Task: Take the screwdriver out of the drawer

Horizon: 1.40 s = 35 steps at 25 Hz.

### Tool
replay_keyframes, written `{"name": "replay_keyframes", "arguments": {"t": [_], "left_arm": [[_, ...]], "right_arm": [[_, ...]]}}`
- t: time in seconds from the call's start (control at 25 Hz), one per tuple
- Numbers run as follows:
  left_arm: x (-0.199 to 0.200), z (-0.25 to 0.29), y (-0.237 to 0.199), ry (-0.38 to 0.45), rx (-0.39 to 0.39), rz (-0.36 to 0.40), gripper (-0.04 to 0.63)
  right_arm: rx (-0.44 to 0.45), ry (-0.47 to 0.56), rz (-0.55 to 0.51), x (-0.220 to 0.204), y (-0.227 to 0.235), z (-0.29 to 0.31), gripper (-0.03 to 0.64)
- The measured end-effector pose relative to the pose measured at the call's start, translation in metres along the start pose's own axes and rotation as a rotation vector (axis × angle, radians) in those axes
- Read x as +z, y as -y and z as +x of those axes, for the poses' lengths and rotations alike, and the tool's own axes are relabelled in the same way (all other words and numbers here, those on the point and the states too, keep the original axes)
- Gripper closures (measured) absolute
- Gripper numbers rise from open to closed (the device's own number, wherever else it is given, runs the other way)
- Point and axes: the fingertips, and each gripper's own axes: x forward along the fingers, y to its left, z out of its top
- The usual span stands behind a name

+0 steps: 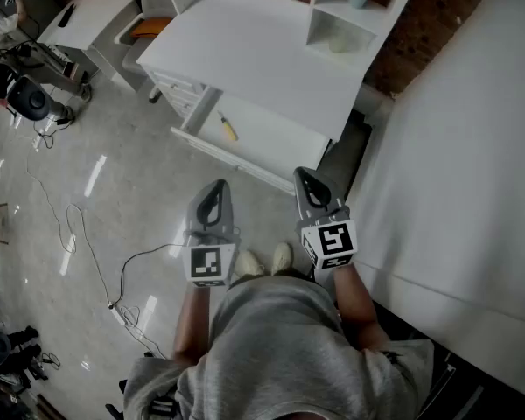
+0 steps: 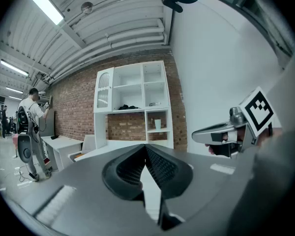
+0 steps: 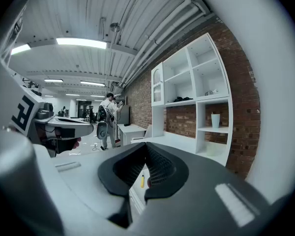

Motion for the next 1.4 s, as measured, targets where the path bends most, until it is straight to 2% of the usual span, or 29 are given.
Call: {"name": "replay_keyframes", "arguments": {"t": [0.44, 0.72, 1.0, 1.4], "left_arm": [[0.000, 0.004, 0.021, -0.004, 0.040, -0.001, 0.584], [-0.004, 0.003, 0.017, -0.015, 0.102, -0.011, 0.584], [-0.012, 0.029, -0.024, -0.033, 0.156, -0.017, 0.584], [-0.016, 0.095, -0.093, -0.081, 0.145, -0.044, 0.584]], "right_arm": [[0.049, -0.004, -0.005, -0.004, 0.013, -0.007, 0.614], [0.129, -0.015, -0.032, -0.005, 0.004, 0.002, 0.614], [0.182, -0.033, -0.044, -0.004, 0.000, 0.056, 0.614], [0.197, -0.076, -0.037, 0.011, -0.001, 0.159, 0.614]]}}
